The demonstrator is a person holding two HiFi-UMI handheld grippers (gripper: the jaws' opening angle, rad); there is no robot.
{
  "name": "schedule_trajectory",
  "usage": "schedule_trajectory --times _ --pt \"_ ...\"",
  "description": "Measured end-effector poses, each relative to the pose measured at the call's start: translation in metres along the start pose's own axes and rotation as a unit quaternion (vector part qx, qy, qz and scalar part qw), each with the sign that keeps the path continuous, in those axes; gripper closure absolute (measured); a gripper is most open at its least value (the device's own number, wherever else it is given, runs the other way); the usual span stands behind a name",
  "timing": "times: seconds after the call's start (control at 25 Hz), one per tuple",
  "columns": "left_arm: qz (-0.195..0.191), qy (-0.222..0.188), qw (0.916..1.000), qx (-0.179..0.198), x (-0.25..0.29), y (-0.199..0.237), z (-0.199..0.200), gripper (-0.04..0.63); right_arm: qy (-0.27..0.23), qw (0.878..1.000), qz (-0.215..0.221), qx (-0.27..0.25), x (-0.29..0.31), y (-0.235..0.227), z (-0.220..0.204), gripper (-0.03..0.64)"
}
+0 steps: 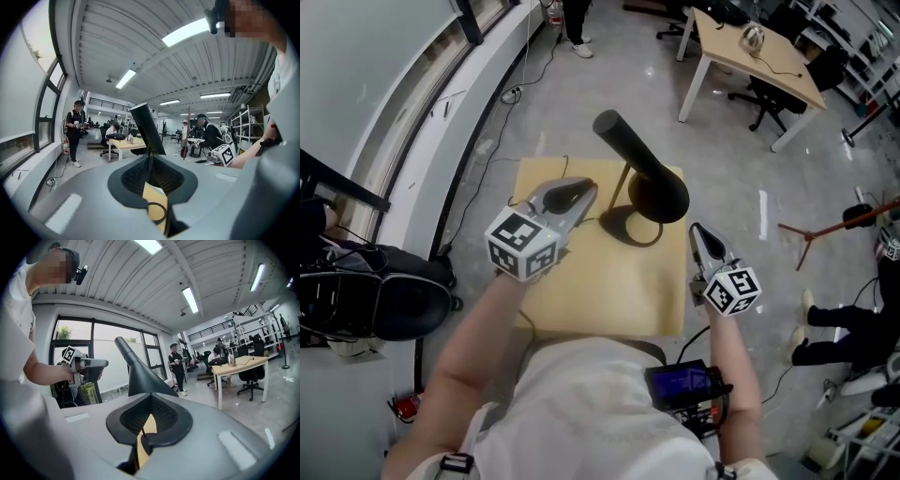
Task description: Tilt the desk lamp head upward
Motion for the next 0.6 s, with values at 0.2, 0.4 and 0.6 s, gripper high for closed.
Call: schedule_trajectory --times 0.2,0.4,0.6 --pt "-0.033 -0.009 0.9992 0.020 0.006 0.006 0.015 0.519 -0.001 1.000 -0.021 0.009 -0.002 -0.002 0.005 0.604" --pt "-0.050 -0.027 0.9980 0.027 0.011 0.020 0.044 0.452 -0.003 0.999 -0.030 0.036 -0.002 -0.005 0.009 0.597" --pt "-0.060 -0.040 0.9959 0.055 0.015 0.030 0.086 0.376 -0.003 0.998 -0.015 0.058 -0.003 -0.009 0.009 0.544"
Point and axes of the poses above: the fingertips, and each gripper's own axes: x forward along the fingers, y to its left, z out of its top, the point moved 10 cm from there along -x, backward along the fingers, and after that the axes turned 9 degrees about y, right-handed, at the moved point
